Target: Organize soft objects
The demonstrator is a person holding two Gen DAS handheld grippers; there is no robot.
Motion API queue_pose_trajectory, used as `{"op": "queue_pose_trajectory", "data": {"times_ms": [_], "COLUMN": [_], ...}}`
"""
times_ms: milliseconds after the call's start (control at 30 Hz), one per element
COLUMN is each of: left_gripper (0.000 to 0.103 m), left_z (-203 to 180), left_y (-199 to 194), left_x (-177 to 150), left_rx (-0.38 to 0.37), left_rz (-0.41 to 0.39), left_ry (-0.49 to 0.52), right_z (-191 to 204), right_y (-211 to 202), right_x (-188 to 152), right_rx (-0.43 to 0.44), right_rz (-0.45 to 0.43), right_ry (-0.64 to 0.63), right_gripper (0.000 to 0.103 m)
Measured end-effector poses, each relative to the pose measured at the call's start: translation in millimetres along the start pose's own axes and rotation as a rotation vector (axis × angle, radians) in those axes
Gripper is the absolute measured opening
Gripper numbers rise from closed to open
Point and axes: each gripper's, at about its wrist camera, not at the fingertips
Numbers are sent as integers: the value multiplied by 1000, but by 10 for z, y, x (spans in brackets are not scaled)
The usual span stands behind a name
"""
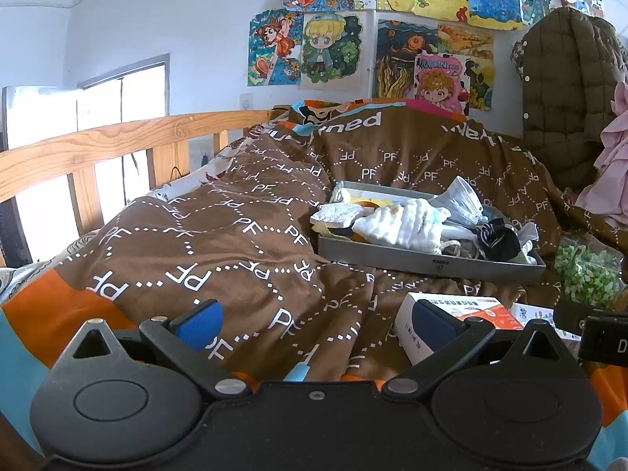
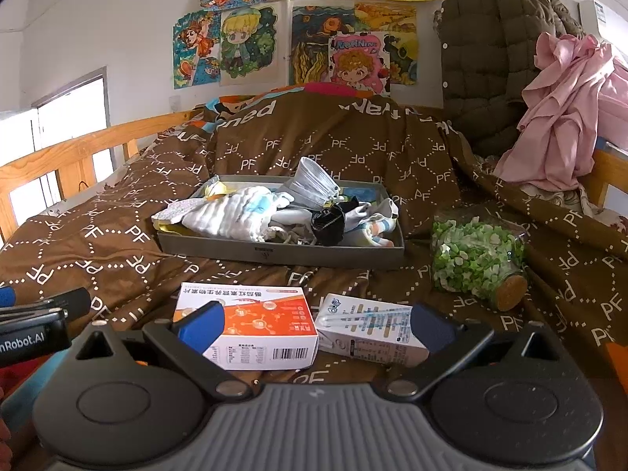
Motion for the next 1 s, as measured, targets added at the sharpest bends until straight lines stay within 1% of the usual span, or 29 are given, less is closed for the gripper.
{"op": "queue_pose_trajectory", "data": {"times_ms": [1000], "left_gripper": [102], "left_z": [-14], "left_y": [-8], "left_x": [1], "left_rx": [2], "left_rz": [-1], "left_ry": [2], "right_z": [-38], "right_y": [14], "right_x": [-14], "right_rx": [-2], "right_rz": [6], "right_ry": [6], "right_gripper": [103]}}
Point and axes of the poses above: each gripper's, at about its wrist camera, not at the fingertips, and y roughly the way its jaws point, z to its left, x to its top, and after that the axes turned 7 degrees about y, right-handed
